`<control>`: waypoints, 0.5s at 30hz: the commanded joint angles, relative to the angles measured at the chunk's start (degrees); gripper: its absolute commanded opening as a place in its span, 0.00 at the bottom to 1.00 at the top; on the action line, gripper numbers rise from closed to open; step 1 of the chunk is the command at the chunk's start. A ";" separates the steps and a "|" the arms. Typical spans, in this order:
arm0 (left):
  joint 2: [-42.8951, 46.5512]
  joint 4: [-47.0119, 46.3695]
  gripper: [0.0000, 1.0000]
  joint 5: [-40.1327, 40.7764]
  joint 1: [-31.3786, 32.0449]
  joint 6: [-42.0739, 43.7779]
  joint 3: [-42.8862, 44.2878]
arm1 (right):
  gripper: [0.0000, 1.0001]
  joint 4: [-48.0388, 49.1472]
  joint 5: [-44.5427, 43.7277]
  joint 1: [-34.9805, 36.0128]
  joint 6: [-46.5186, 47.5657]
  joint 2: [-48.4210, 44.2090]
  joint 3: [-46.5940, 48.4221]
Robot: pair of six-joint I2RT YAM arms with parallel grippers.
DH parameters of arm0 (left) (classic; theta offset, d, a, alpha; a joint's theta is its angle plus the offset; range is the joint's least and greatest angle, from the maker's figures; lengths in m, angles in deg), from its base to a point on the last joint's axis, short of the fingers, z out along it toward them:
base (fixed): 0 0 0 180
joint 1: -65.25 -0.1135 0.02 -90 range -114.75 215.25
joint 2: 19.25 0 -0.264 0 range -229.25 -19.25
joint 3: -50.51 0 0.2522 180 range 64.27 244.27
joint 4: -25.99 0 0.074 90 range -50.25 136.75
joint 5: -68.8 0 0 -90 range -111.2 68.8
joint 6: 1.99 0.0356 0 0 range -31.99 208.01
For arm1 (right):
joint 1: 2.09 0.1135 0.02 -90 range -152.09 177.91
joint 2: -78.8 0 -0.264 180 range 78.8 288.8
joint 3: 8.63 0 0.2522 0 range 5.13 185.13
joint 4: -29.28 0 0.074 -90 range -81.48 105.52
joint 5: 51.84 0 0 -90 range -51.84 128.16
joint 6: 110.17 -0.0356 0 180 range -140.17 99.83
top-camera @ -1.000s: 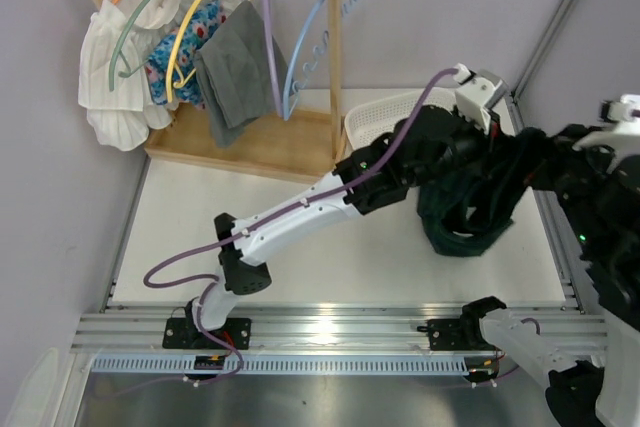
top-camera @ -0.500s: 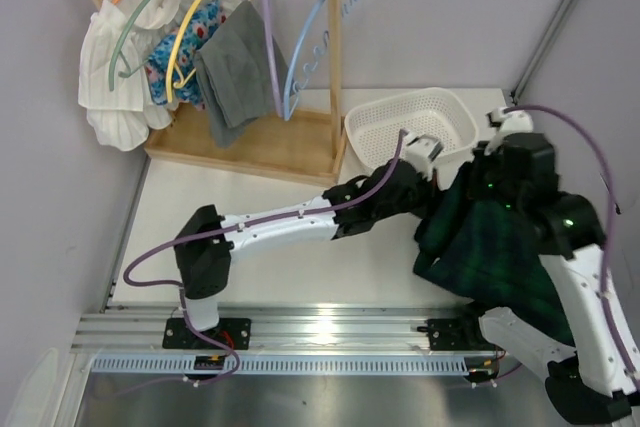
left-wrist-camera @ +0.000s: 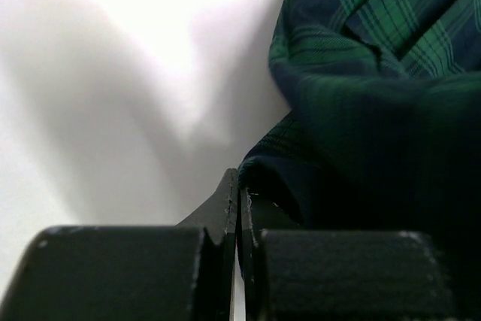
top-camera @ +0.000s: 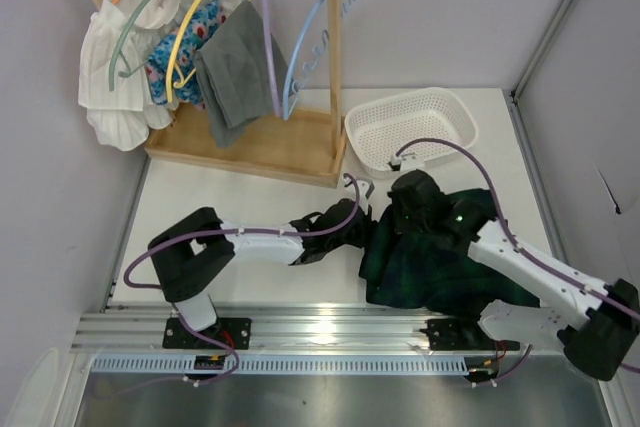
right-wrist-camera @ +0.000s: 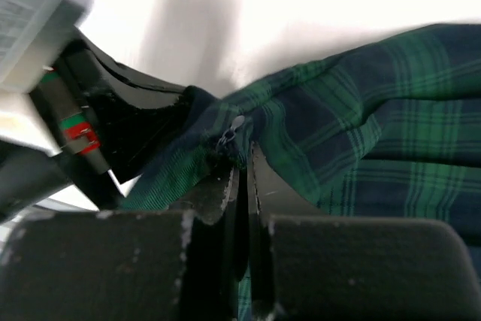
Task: Place the skirt on the hanger
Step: Move the skirt to the center of the board
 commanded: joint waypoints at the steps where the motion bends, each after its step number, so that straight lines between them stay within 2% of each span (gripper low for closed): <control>1: 5.52 -8.14 0.00 3.07 -2.19 -0.09 -3.34 | 0.00 7.93 -3.85 3.45 -2.33 5.58 0.68; 4: 9.65 -9.80 0.00 4.22 -3.95 0.71 -10.08 | 0.00 9.78 -4.65 4.95 -2.16 9.98 2.61; 9: 17.37 -10.78 0.00 2.81 -5.80 3.16 -14.68 | 0.00 11.98 -3.86 5.83 -1.72 15.09 7.00; 13: 25.72 -2.63 0.00 4.92 -5.80 5.36 -13.02 | 0.00 7.95 -7.01 5.83 -0.06 14.40 13.77; 15: 30.12 1.95 0.00 8.60 -5.80 7.29 -11.70 | 0.00 5.49 -12.71 5.56 1.79 10.98 19.54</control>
